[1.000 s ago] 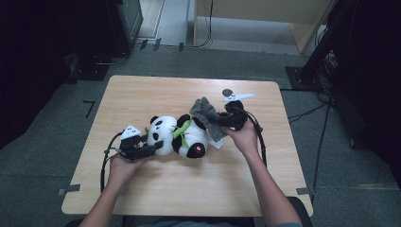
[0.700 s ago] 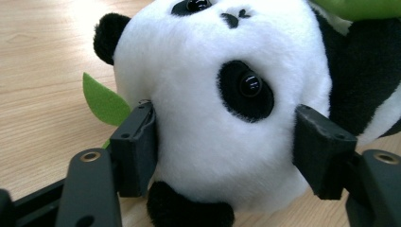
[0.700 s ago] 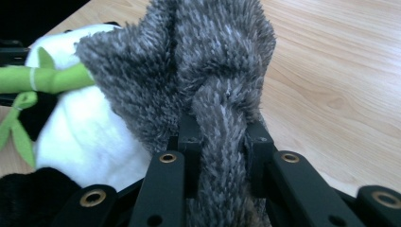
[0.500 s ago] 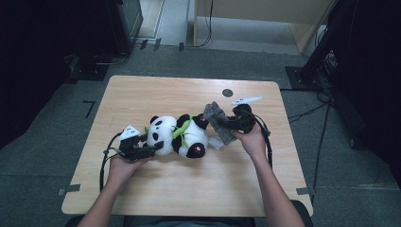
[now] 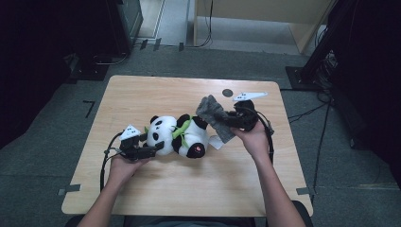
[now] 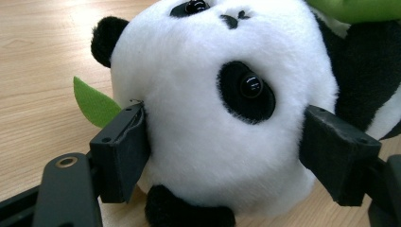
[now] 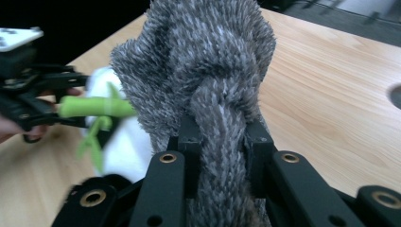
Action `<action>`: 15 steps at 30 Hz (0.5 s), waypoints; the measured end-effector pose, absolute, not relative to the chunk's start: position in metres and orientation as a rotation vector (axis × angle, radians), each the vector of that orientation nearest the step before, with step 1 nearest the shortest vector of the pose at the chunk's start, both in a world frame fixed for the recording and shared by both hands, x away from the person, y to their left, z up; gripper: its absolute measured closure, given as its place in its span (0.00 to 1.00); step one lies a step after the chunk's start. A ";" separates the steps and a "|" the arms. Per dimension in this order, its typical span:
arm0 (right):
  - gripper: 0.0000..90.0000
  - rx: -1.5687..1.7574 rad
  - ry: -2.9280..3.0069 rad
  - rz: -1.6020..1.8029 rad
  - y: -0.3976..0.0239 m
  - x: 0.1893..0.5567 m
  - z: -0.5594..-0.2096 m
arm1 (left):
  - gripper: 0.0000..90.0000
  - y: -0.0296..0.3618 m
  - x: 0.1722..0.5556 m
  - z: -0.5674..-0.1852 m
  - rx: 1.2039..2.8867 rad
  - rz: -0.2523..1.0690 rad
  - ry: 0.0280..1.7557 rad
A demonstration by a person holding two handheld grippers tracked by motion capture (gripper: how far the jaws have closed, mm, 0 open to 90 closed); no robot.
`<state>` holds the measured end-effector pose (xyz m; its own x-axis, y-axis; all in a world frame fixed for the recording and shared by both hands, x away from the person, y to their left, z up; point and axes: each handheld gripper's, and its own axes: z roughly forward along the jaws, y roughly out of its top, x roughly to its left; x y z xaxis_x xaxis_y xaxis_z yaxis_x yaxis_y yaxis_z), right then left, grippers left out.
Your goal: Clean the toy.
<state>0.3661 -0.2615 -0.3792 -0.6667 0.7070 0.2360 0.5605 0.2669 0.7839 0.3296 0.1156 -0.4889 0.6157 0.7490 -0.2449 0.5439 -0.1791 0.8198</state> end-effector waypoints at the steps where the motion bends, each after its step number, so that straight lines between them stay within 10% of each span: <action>1: 0.83 1.173 2.377 1.362 -0.257 0.365 -0.378 | 0.24 0.115 0.330 -0.489 1.855 0.261 1.038; 15: 0.83 1.030 2.527 1.350 -0.196 0.363 -0.403 | 0.36 0.113 0.329 -0.485 1.868 0.266 1.070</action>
<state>0.3629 -0.1960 -0.4030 -0.7671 0.6031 0.2186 0.5172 0.3798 0.7670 0.3288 0.1132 -0.4846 0.5961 0.7655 -0.2423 0.5628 -0.1831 0.8061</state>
